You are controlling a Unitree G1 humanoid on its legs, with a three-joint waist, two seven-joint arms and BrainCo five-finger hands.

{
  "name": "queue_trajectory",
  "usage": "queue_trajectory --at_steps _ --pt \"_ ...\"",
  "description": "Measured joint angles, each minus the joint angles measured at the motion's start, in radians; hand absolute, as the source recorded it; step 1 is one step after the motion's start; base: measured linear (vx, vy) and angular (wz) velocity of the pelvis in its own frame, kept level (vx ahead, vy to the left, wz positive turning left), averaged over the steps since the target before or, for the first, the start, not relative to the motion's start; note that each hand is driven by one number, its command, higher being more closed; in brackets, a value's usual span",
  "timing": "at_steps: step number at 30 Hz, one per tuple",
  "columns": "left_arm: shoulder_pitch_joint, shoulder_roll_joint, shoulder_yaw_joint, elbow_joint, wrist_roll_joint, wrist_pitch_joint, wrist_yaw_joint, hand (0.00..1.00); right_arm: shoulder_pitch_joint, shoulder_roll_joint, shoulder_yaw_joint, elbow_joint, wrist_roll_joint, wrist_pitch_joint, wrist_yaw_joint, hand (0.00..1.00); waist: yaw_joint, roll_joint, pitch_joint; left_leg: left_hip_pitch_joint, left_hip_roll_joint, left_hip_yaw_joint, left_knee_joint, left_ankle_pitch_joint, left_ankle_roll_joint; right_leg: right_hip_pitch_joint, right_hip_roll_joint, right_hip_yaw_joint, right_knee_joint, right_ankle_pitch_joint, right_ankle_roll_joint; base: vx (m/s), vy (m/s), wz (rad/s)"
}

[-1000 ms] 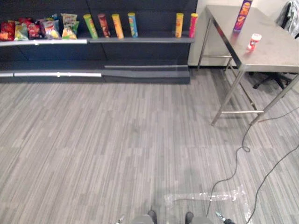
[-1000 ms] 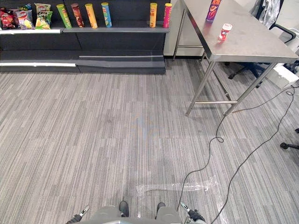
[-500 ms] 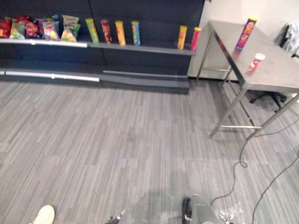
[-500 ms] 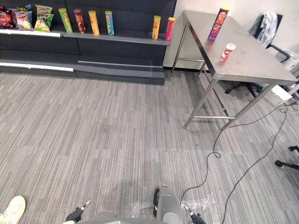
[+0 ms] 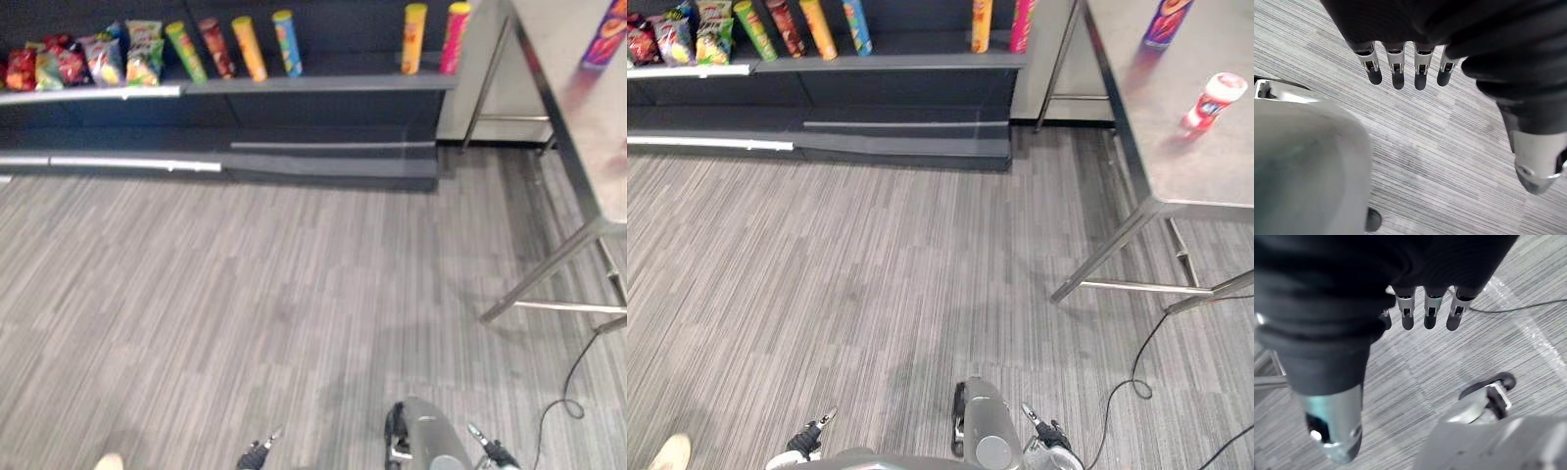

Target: Put the gum and the chips on the shelf.

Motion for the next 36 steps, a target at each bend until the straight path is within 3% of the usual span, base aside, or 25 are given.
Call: queue_trajectory --at_steps 1,2,3,4,7,9,11,13,14,16,18,20,23,27,30,32,33,34,35,36 --pt "0.001 0.003 0.01 -0.007 -0.019 0.003 0.002 0.0 0.003 0.0 0.001 0.004 -0.002 0.002 0.001 0.0 0.009 -0.001 0.002 -0.065 0.012 0.025 0.19 -0.023 0.027 0.083 0.032 0.011 -0.051 0.001 -0.011 0.39 -0.173 -0.44" --pt "0.003 0.005 0.016 -0.007 -0.021 0.004 0.004 0.0 0.006 0.001 0.002 0.007 -0.004 0.002 0.001 0.0 0.014 -0.008 0.006 -0.087 0.019 0.052 0.243 -0.04 0.052 0.121 0.041 0.02 -0.073 0.002 -0.012 0.36 -0.114 -0.52" --pt "0.007 0.016 0.02 -0.022 -0.029 0.008 0.005 0.0 0.008 0.004 0.004 0.023 -0.01 0.006 0.009 0.0 0.027 -0.032 0.011 -0.13 0.03 0.134 0.313 -0.091 0.09 0.208 0.048 0.047 -0.13 0.004 -0.014 0.35 -0.071 -0.46" --pt "0.015 0.019 0.03 -0.04 -0.046 0.01 0.005 0.0 0.01 0.009 0.007 0.024 -0.011 0.009 0.011 0.0 0.034 -0.045 0.006 -0.172 0.03 0.201 0.301 -0.131 0.109 0.267 0.044 0.071 -0.181 0.009 -0.009 0.33 -0.053 -0.46" --pt "0.017 0.003 0.056 -0.071 -0.062 0.008 0.004 0.0 0.015 0.007 0.013 0.023 -0.017 0.014 0.017 0.0 0.054 -0.05 0.008 -0.275 0.005 0.288 0.13 -0.204 0.092 0.377 0.025 0.13 -0.303 0.035 0.013 0.34 0.046 -0.45" --pt "0.018 -0.003 0.068 -0.076 -0.082 0.004 0.005 0.0 0.005 0.013 0.023 0.037 -0.019 0.022 0.018 0.0 0.072 -0.075 0.017 -0.293 -0.043 0.362 -0.154 -0.224 0.074 0.454 -0.025 0.192 -0.374 0.048 0.028 0.43 0.223 -0.72" --pt "0.019 -0.003 0.073 -0.074 -0.097 -0.002 0.007 0.0 0.005 0.013 0.029 0.039 -0.021 0.021 0.019 0.0 0.081 -0.075 0.017 -0.291 -0.077 0.363 -0.366 -0.176 0.066 0.493 -0.048 0.228 -0.407 0.052 0.036 0.37 0.241 -0.7" --pt "0.027 -0.016 0.073 -0.06 -0.098 -0.004 0.007 0.0 0.012 0.008 0.03 0.037 -0.039 0.02 0.019 0.0 0.082 -0.05 0.01 -0.242 -0.092 0.352 -0.682 -0.023 0.075 0.534 -0.051 0.258 -0.423 0.054 0.056 0.37 0.326 -0.81" --pt "0.03 -0.012 0.08 -0.044 -0.099 -0.01 0.005 0.0 0.012 0.01 0.031 0.038 -0.049 0.015 0.016 0.0 0.091 -0.052 0.0 -0.212 -0.105 0.34 -0.708 0.06 0.056 0.557 -0.066 0.286 -0.428 0.051 0.093 0.37 0.336 -0.72" --pt "0.017 0.007 0.075 -0.044 -0.096 -0.014 0.007 0.0 0.016 0.029 0.038 0.04 -0.056 0.016 0.017 0.0 0.086 -0.093 -0.019 -0.193 -0.143 0.366 -0.74 0.046 0.063 0.555 -0.104 0.297 -0.449 0.096 0.122 0.32 0.283 -0.25" --pt "-0.002 0.007 0.074 -0.04 -0.096 -0.023 0.006 0.0 0.013 0.04 0.027 0.044 -0.057 0.017 0.017 0.0 0.09 -0.101 -0.024 -0.165 -0.166 0.388 -0.759 0.036 0.08 0.544 -0.122 0.336 -0.446 0.182 0.12 0.35 0.338 -0.17" --pt "-0.002 0.007 0.074 -0.025 -0.089 -0.023 0.007 0.0 0.011 0.04 0.016 0.052 -0.073 0.017 0.019 0.0 0.087 -0.091 -0.029 -0.144 -0.18 0.392 -0.774 0.028 0.091 0.547 -0.129 0.356 -0.448 0.227 0.123 0.27 0.238 -0.07" --pt "-0.007 0.011 0.056 -0.023 -0.094 -0.023 0.003 0.0 -0.021 0.041 -0.01 0.083 -0.094 0.02 0.02 0.0 0.086 -0.093 -0.03 -0.187 -0.181 0.378 -0.689 -0.011 0.101 0.549 -0.134 0.371 -0.479 0.236 0.123 0.14 0.082 0.0" --pt "-0.02 0.016 0.033 0.008 -0.101 -0.022 0.002 0.0 -0.024 0.013 -0.009 0.105 -0.098 0.023 0.019 0.0 0.107 -0.067 -0.025 -0.254 -0.157 0.32 -0.556 -0.095 0.085 0.546 -0.128 0.413 -0.506 0.237 0.124 0.04 0.021 -0.28" --pt "-0.019 0.022 0.024 0.012 -0.111 -0.022 0.002 0.0 -0.027 -0.005 -0.01 0.111 -0.1 0.025 0.022 0.0 0.107 -0.063 -0.029 -0.257 -0.164 0.315 -0.559 -0.15 0.077 0.482 -0.126 0.437 -0.405 0.242 0.133 0.03 0.099 -0.22" --pt "-0.013 0.032 0.015 0.011 -0.139 -0.022 0.002 0.0 -0.026 -0.006 -0.011 0.111 -0.099 0.026 0.022 0.0 0.105 -0.077 -0.027 -0.222 -0.19 0.324 -0.586 -0.164 0.086 0.404 -0.129 0.454 -0.224 0.265 0.169 0.04 0.114 0.01" --pt "-0.007 0.047 0.001 0.01 -0.14 -0.021 0.003 0.0 -0.018 -0.004 -0.01 0.111 -0.096 0.026 0.019 0.0 0.101 -0.098 -0.019 -0.185 -0.218 0.324 -0.61 -0.167 0.091 0.358 -0.138 0.464 -0.094 0.318 0.215 0.12 0.128 0.26" --pt "0.006 0.053 -0.018 0.007 -0.14 -0.021 0.005 0.0 -0.005 0.003 -0.008 0.111 -0.094 0.026 0.014 0.0 0.102 -0.109 -0.02 -0.141 -0.239 0.324 -0.633 -0.172 0.099 0.323 -0.137 0.47 0.012 0.412 0.22 0.13 0.13 0.27" --pt "0.013 0.054 -0.027 0.006 -0.14 -0.021 0.005 0.0 0.009 0.007 -0.009 0.109 -0.092 0.025 0.012 0.0 0.101 -0.111 -0.019 -0.116 -0.249 0.323 -0.646 -0.177 0.107 0.31 -0.137 0.468 0.053 0.477 0.221 0.16 0.142 0.19" --pt "0.02 0.057 -0.042 0.005 -0.14 -0.02 0.005 0.0 0.022 0.008 -0.009 0.104 -0.085 0.023 0.009 0.0 0.098 -0.107 -0.018 -0.076 -0.256 0.319 -0.672 -0.183 0.116 0.292 -0.138 0.456 0.107 0.585 0.234 0.21 0.126 0.1"
